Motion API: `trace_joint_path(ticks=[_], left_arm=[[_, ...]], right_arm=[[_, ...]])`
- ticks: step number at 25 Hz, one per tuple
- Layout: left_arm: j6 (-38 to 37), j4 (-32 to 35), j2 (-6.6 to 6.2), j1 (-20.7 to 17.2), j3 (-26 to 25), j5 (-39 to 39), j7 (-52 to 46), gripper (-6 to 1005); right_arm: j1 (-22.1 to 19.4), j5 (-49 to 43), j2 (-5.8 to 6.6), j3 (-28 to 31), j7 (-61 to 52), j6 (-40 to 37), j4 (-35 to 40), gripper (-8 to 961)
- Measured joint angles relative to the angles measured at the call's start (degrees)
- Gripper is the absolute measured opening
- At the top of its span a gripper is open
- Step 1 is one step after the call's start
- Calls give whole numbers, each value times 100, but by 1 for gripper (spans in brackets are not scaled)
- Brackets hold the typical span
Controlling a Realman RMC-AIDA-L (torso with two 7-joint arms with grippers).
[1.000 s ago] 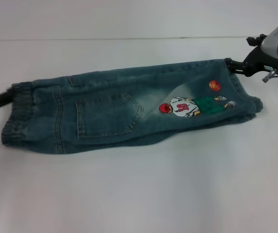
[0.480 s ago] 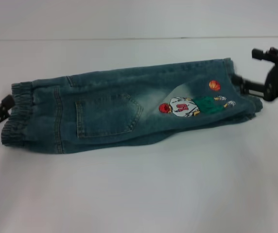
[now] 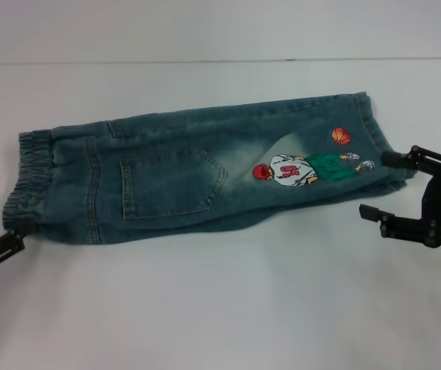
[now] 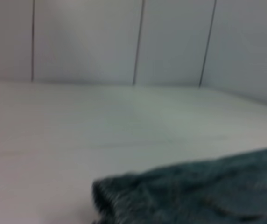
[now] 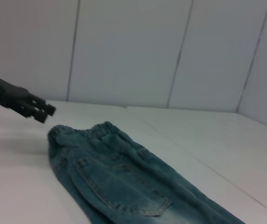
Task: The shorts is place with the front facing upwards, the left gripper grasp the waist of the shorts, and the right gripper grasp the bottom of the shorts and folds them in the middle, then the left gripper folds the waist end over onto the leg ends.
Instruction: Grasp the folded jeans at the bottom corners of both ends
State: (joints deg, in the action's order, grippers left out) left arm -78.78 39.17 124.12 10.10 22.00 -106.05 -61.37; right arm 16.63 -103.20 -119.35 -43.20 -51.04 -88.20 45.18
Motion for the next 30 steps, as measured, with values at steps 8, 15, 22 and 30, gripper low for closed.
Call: trace_joint_path(ticks=[8, 15, 22, 30], left_arm=[[918, -209, -24, 212, 57, -480, 1, 827], [913, -210, -28, 317, 173, -517, 26, 798], [838, -192, -29, 335, 297, -522, 58, 769], [572, -144, -30, 289, 242, -489, 256, 735]], right_arm=[[11, -93, 27, -33, 35, -321, 4, 840], [134, -622, -7, -44, 13, -614, -58, 839], [151, -749, -10, -41, 31, -818, -109, 838], [164, -762, -10, -45, 38, -773, -138, 837]])
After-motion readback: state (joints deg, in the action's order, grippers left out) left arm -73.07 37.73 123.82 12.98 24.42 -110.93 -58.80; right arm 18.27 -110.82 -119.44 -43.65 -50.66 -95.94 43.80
